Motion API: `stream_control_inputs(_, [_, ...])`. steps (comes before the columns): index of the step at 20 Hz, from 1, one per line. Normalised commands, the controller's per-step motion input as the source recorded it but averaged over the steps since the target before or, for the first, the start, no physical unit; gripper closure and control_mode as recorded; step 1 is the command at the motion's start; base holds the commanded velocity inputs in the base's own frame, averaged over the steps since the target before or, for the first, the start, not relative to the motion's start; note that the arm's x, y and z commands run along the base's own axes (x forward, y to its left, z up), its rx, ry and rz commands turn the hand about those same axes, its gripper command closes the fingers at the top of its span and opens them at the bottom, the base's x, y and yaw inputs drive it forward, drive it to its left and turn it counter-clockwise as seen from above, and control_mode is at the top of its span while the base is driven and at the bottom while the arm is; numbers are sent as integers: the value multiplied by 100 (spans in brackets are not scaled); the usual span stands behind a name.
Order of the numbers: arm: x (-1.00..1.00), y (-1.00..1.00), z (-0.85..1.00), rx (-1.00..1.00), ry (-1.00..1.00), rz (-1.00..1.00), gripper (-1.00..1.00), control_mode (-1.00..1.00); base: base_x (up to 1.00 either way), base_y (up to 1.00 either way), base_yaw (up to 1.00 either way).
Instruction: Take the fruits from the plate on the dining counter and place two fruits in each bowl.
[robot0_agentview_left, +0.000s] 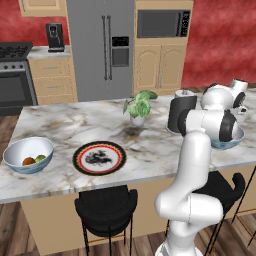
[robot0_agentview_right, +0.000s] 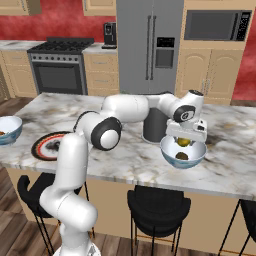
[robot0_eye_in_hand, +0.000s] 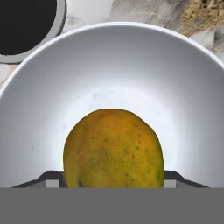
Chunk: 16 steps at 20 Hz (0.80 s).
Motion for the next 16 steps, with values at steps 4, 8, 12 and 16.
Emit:
stream_control_inputs(4, [0, 0, -24, -2, 0, 1, 100, -100, 0, 0, 0])
stream_control_inputs(8, [0, 0, -21, -2, 0, 1, 100, -100, 0, 0, 0])
stream_control_inputs(12, [0, 0, -18, -1, 0, 0, 100, -100, 0, 0, 0])
stream_control_inputs(16, [0, 0, -19, -2, 0, 0, 100, -100, 0, 0, 0])
